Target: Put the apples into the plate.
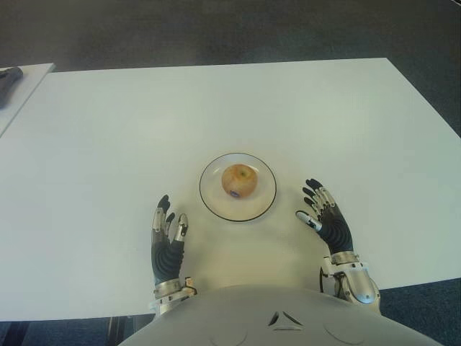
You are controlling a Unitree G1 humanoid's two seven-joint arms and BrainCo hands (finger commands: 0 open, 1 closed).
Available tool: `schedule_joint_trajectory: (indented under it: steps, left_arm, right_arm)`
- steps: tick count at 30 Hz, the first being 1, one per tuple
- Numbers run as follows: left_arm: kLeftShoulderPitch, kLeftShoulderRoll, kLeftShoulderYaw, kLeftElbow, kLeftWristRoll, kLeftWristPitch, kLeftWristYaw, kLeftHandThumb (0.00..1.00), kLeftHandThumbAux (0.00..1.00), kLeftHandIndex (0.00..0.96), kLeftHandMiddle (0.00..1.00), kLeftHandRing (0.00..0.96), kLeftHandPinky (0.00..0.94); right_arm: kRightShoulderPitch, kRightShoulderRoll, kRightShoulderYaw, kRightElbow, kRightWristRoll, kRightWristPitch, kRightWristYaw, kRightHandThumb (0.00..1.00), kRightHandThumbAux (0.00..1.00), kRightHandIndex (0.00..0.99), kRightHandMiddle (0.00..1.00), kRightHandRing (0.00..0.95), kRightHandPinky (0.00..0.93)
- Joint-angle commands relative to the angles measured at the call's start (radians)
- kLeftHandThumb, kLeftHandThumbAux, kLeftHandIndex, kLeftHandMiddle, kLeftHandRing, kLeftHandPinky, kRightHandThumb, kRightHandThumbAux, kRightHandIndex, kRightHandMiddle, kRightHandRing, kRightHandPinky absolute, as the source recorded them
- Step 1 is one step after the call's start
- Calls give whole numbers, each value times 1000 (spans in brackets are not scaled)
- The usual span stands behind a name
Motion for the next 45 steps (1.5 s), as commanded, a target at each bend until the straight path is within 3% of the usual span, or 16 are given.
schedule_joint_trajectory:
  steps: [1, 20, 39, 45]
  left_arm:
    - [-7, -25, 2, 16, 6, 8, 2, 147, 429, 0, 0, 15, 150]
    - [-20, -16, 13, 46, 14, -17, 3, 121, 461, 0, 11, 38, 102]
    - [-12, -17, 6, 38, -1, -14, -12, 175, 516, 0, 40, 77, 151]
    - [-14, -24, 4, 45, -17, -23, -8, 213, 566, 0, 79, 114, 176]
  right_arm:
    - [1, -3, 2, -7, -4, 31, -1, 360, 656, 0, 83, 81, 93]
    - [-4, -1, -1, -8, -1, 35, -8, 405, 658, 6, 112, 108, 118]
    - [-6, 0, -3, -29, 0, 83, -12, 435, 660, 12, 149, 135, 115]
    - [-8, 6, -4, -36, 2, 98, -21, 479, 701, 20, 196, 174, 109]
